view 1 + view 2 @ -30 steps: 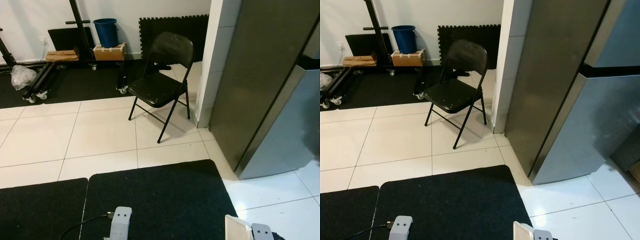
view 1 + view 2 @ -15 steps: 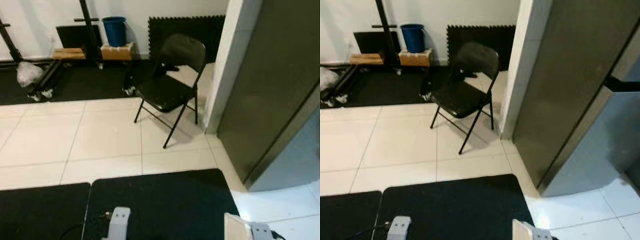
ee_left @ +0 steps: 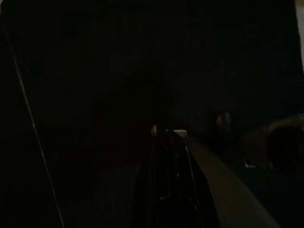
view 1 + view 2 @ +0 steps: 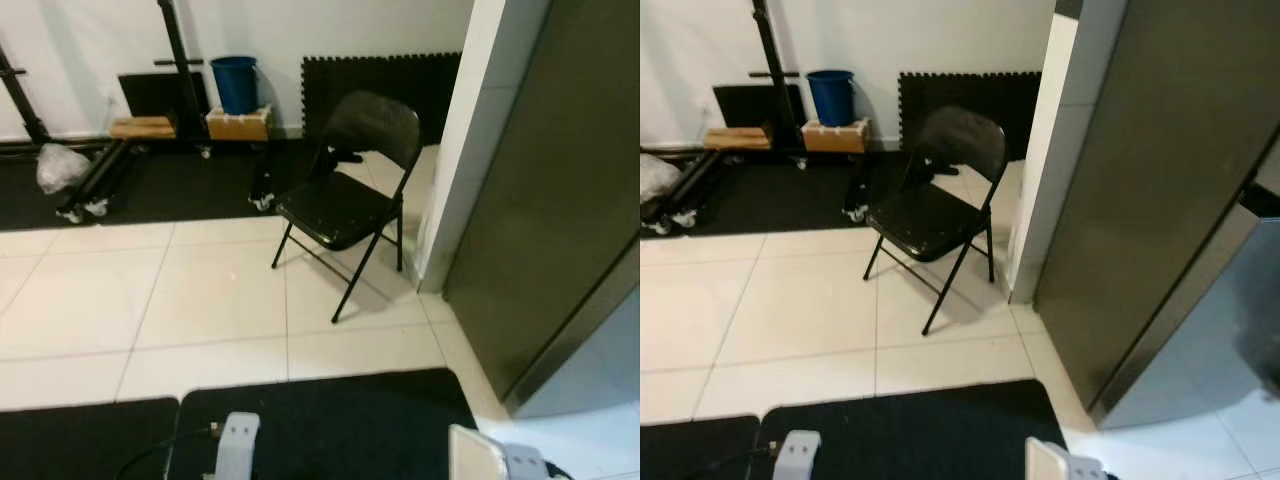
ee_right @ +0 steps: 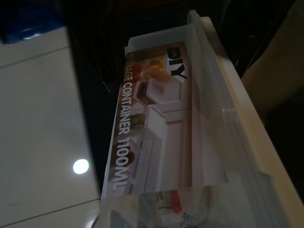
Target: Restocking fridge
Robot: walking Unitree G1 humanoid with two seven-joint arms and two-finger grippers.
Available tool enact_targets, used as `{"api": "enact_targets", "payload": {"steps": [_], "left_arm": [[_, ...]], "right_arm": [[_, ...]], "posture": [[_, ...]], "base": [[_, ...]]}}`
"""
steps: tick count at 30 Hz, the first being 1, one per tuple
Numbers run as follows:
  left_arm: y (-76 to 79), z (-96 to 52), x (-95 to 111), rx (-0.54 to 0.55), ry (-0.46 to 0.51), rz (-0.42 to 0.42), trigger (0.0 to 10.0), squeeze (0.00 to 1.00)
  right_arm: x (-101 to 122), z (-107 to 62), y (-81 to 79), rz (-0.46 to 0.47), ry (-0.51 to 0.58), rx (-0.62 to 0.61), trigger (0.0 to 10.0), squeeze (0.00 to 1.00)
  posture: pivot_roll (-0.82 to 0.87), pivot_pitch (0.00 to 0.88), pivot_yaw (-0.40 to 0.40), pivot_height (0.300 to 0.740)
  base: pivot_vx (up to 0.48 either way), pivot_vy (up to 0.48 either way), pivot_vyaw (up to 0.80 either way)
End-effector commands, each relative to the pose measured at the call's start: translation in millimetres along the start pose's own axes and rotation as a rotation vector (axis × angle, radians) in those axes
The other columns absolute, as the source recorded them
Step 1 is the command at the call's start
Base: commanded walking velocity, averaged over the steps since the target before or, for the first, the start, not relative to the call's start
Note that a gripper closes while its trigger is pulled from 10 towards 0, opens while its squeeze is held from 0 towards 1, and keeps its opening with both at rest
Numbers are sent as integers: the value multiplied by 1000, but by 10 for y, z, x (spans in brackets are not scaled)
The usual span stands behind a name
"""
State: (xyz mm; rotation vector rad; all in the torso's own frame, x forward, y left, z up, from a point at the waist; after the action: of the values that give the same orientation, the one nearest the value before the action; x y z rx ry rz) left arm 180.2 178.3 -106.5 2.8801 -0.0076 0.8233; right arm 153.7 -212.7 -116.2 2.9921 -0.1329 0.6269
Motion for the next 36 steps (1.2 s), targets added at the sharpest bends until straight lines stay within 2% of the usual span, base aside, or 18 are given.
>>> {"api": "enact_targets", "payload": {"steps": [1, 13, 17, 25, 36], "left_arm": [[9, 0, -21, -2, -9, 8, 10000, 0], [12, -1, -30, -3, -11, 10, 10000, 0], [14, -2, -31, -6, -5, -11, 10000, 0], [25, -3, -42, -23, -13, 2, 10000, 0], [-18, -12, -39, -11, -11, 0, 10000, 0]], "right_arm": [[45, -6, 96, 4, 15, -28, 10000, 0], [54, -5, 94, 5, 16, -28, 10000, 0], [56, -5, 89, 5, 17, -27, 10000, 0], [55, -5, 92, 9, 17, -29, 10000, 0], [51, -3, 71, 2, 14, -20, 10000, 0]], "posture": [[41, 0, -23, 740], [40, 0, -24, 740], [41, 0, -24, 740], [41, 0, -19, 740], [53, 0, -4, 740]], "base": [[300, 0, 0], [301, 0, 0], [0, 0, 0], [0, 0, 0], [0, 0, -788]]}}
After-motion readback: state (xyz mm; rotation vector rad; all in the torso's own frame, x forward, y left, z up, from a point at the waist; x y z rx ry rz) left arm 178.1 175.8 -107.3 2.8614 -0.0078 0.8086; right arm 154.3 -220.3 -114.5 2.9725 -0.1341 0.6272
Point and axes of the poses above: a point about 5 cm out from each wrist's last joint towards the gripper, its own z axis pointing out of the wrist towards the gripper, its own x axis along the axis of the wrist's last joint, y = z × x, the point moved 2 cm from there along z, pointing out of the wrist towards the gripper, and after that the axes turned 3 degrees about -z, right-handed, at the moved point
